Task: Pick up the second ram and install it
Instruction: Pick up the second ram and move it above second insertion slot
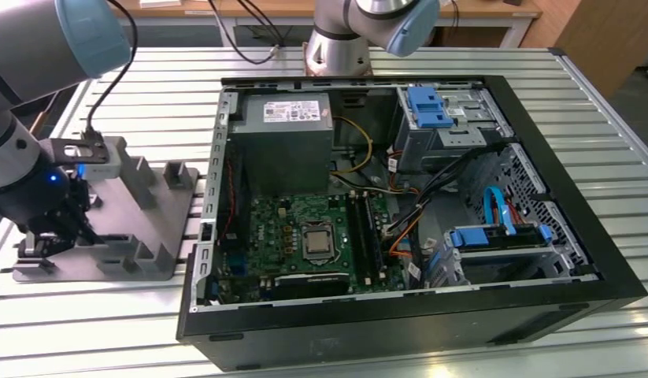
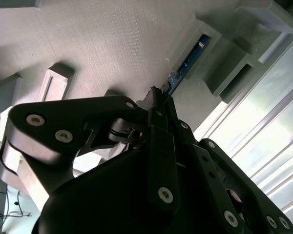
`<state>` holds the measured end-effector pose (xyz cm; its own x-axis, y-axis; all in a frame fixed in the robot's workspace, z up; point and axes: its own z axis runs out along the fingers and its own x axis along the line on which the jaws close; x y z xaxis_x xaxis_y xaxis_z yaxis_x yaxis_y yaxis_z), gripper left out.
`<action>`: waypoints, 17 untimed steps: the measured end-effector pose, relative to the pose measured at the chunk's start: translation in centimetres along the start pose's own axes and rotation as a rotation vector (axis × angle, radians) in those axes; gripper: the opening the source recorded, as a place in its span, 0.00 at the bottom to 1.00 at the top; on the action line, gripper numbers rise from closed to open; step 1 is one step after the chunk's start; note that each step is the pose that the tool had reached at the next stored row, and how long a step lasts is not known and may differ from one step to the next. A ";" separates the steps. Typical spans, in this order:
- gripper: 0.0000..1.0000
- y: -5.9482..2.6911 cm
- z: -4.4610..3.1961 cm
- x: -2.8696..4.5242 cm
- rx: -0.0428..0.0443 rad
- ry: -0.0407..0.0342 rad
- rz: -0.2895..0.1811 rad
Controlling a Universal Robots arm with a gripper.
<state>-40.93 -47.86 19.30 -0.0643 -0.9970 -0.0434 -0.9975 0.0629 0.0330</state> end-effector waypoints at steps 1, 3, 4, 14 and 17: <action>0.14 0.00 -0.21 -0.01 0.0000 0.0000 0.000; 0.14 0.02 -0.68 -0.03 0.0000 -0.0001 0.000; 0.14 0.03 -0.91 -0.04 0.0000 -0.0001 0.000; 0.14 0.09 -2.68 -0.12 -0.0001 -0.0010 0.000; 0.14 0.10 -3.17 -0.14 0.0000 -0.0013 0.000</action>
<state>-40.93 -47.86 22.48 -0.0643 -0.9969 -0.0447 -0.9975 0.0628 0.0330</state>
